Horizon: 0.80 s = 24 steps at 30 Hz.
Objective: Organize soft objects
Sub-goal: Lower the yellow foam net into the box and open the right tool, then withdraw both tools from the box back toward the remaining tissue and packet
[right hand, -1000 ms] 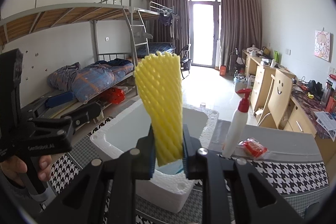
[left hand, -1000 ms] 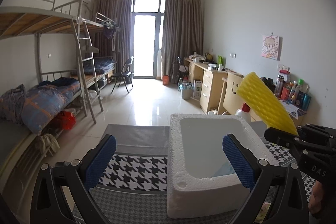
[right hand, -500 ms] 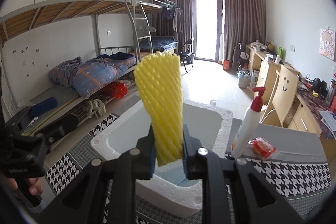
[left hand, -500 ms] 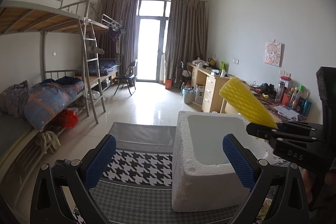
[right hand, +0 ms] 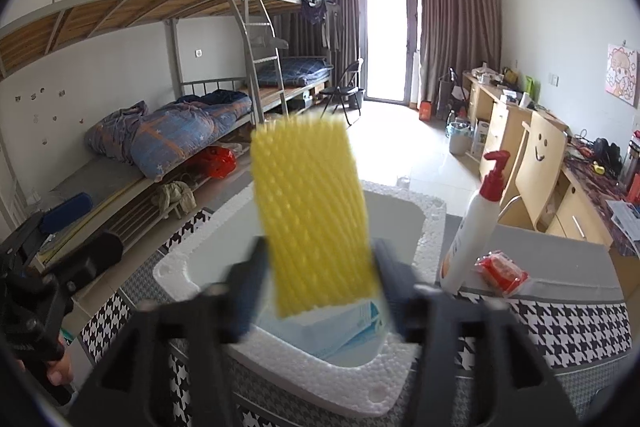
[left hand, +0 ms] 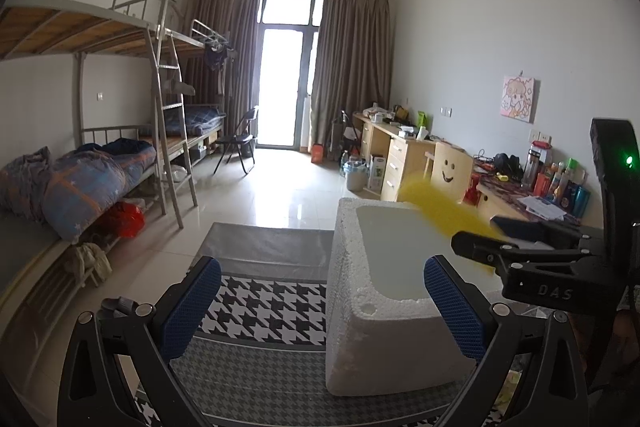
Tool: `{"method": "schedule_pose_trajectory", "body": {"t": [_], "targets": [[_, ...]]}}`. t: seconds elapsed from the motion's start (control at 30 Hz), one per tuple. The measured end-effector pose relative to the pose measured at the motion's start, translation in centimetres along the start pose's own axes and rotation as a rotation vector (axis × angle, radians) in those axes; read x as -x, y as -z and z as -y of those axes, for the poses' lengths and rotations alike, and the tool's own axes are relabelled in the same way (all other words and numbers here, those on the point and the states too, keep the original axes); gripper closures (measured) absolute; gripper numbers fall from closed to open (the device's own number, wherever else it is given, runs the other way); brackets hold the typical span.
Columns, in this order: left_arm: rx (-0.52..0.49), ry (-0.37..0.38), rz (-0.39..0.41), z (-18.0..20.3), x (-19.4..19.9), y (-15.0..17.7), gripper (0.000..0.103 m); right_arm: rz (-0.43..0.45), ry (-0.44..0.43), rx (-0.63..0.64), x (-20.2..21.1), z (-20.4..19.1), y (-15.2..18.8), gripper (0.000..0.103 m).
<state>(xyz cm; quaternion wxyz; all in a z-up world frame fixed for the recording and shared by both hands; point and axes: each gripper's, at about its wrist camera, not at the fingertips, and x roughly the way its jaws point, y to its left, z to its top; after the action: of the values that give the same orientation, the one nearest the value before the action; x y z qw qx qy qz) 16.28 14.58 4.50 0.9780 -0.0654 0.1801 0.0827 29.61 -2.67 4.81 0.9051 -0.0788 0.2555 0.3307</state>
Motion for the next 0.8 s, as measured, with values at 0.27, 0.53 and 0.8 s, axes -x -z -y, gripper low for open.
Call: {"method": "schedule_pose_trajectory", "body": {"t": [0.27,0.53,0.8], "targets": [[0.003,-0.001,0.003,0.1,0.4,0.0,0.001,0.02,-0.012,0.013,0.8,-0.5,0.1,0.027],[0.007,0.004,0.007,0.3,0.7,0.0,0.001,0.049,-0.005,-0.005,2.3,-0.5,0.5,0.027],[-0.005,0.014,0.014,1.0,1.9,0.1,0.001,0.112,0.026,-0.001,4.2,-0.8,0.8,0.007]]}}
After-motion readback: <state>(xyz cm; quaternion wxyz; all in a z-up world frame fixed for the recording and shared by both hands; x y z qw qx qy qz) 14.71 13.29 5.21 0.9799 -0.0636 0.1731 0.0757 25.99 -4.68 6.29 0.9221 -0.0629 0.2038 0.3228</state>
